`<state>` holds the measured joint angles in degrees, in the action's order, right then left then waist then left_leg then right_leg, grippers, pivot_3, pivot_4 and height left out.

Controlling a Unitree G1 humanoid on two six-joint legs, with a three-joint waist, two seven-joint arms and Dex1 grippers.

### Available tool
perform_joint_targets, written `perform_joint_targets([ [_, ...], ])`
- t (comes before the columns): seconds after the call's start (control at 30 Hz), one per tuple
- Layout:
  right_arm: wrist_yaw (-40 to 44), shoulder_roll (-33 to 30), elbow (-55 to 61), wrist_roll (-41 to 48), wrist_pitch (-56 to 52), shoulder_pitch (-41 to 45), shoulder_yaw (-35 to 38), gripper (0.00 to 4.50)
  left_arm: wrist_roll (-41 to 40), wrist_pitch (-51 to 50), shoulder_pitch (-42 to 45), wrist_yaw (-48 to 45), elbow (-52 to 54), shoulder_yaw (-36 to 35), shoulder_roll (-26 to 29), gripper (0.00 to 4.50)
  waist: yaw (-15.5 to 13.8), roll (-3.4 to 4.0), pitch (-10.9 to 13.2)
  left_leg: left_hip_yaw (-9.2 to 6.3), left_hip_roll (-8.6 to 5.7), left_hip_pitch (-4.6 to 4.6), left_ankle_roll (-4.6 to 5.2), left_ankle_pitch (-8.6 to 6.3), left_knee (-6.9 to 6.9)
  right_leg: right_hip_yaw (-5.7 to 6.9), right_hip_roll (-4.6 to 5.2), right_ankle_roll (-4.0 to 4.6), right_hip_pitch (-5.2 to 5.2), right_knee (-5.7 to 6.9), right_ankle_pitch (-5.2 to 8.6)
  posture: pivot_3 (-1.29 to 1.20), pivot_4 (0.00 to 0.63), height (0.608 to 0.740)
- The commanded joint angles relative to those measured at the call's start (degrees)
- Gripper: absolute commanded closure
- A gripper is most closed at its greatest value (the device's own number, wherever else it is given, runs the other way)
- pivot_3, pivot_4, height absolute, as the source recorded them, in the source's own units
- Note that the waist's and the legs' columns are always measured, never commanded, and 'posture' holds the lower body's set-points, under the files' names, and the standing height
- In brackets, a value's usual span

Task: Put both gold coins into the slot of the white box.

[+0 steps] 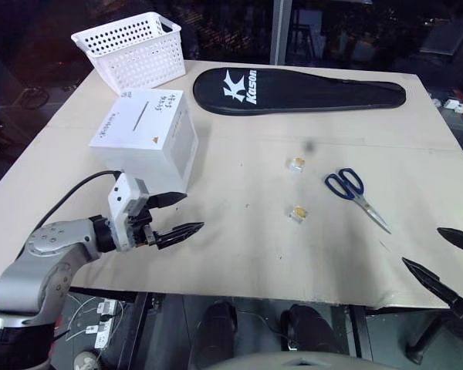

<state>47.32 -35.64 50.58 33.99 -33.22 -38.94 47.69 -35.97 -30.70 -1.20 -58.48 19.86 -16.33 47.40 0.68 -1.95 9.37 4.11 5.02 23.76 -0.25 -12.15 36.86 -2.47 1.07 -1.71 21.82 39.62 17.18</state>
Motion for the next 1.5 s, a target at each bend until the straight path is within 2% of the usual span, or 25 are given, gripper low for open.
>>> perform_joint_targets([
  [0.03,-4.14,-1.99,-0.44,0.37,-1.78,6.17,-4.11,0.00,-2.38,-0.51,3.58,0.62,2.79,0.61,-0.52,0.04,0.08,-0.05,-0.01,0.00,-0.01,0.00,0.00,0.00,-0.01,0.00,0.00,0.00,0.00,-0.01,0.00,0.00,0.150,0.740],
  [0.1,-12.68,-6.04,0.12,-3.41,-8.85,15.95,-14.49,0.00,-6.12,-3.40,8.47,1.82,6.62,3.54,-2.16,0.04,0.55,-0.24,0.00,0.00,0.02,-0.06,0.00,0.00,-0.03,0.00,-0.06,0.00,-0.03,-0.09,-0.01,0.00,0.150,0.740],
  [0.17,-17.72,-8.05,-1.64,-4.13,-16.14,24.43,-21.44,0.00,-8.52,-5.51,11.31,2.26,8.64,4.78,-2.81,0.04,0.46,-0.16,0.05,0.01,0.02,0.09,0.02,0.02,0.21,-0.08,-0.03,0.07,0.07,-0.06,-0.15,0.00,0.150,0.740],
  [0.33,-24.94,-6.02,-8.69,-1.75,-29.94,41.28,-30.96,0.00,-11.01,-7.53,15.82,3.80,10.96,6.55,-3.21,0.04,0.16,-0.14,0.04,0.06,-0.09,0.08,0.02,0.02,0.05,-0.05,-0.11,-0.13,0.02,-0.08,-0.23,0.00,0.150,0.740],
  [0.43,-30.59,-3.83,-16.76,-5.91,-36.21,50.40,-37.79,0.00,-10.78,-7.47,17.91,4.45,11.45,8.16,-4.00,0.04,0.07,-0.14,0.05,0.06,-0.14,0.12,0.00,0.01,-0.19,0.03,-0.13,-0.17,0.07,-0.16,-0.17,0.00,0.150,0.740],
  [0.57,-34.74,-0.49,-26.54,-9.10,-41.86,58.62,-40.73,0.00,-10.40,-7.47,19.43,5.91,12.04,9.63,-5.03,0.04,0.12,-0.13,0.05,0.10,-0.18,0.28,0.00,0.01,-0.22,-0.05,-0.11,-0.19,0.23,-0.25,-0.17,0.00,0.150,0.740],
  [0.73,-33.71,0.12,-34.32,-10.17,-43.05,60.13,-40.82,0.00,-10.02,-6.86,18.45,7.46,13.07,10.10,-6.02,0.04,-0.07,-0.13,0.01,0.04,-0.19,1.10,-0.02,0.03,-0.13,0.07,-0.10,-0.23,0.92,-0.27,-0.17,0.00,0.150,0.740],
  [0.97,-30.51,-0.01,-33.76,-8.71,-43.55,56.05,-38.68,3.27,-9.77,-6.34,17.53,8.36,13.54,9.95,-6.76,0.00,-0.65,-0.25,-0.09,-0.04,-0.20,1.00,0.00,0.02,-0.02,0.18,-0.09,-0.25,0.74,-0.24,-0.17,0.00,0.150,0.740],
  [1.03,-30.97,0.56,-33.24,-8.87,-44.22,55.40,-36.99,4.05,-9.33,-5.78,17.41,7.91,12.70,9.77,-6.64,0.00,-0.52,-0.35,-0.16,-0.04,-0.19,0.95,0.00,0.02,0.01,0.16,-0.09,-0.26,0.70,-0.20,-0.18,0.00,0.150,0.740],
  [1.2,-32.44,0.49,-31.60,-10.38,-42.47,51.44,-31.35,4.48,-9.41,-5.85,16.69,9.21,14.24,10.80,-7.58,0.00,-0.80,-0.48,-0.29,-0.10,-0.19,0.94,0.01,0.02,0.08,0.22,-0.10,-0.26,0.63,-0.19,-0.18,0.00,0.150,0.740],
  [1.27,-36.73,2.48,-34.02,-12.96,-39.77,54.53,-28.54,4.48,-8.55,-4.94,18.35,8.03,11.49,11.67,-8.18,0.00,-1.05,-0.53,-0.32,-0.11,-0.19,0.94,0.01,0.02,0.12,0.24,-0.09,-0.26,0.61,-0.20,-0.18,0.00,0.150,0.740],
  [1.5,-38.30,1.35,-49.86,-19.73,-27.21,65.72,-34.68,4.48,-6.48,-3.14,21.27,6.96,8.51,14.33,-10.02,0.00,-0.07,-0.32,-0.20,-0.01,-0.31,0.85,0.24,0.14,0.43,-0.04,-0.09,-0.55,0.44,-0.21,-0.42,0.00,0.150,0.740],
])
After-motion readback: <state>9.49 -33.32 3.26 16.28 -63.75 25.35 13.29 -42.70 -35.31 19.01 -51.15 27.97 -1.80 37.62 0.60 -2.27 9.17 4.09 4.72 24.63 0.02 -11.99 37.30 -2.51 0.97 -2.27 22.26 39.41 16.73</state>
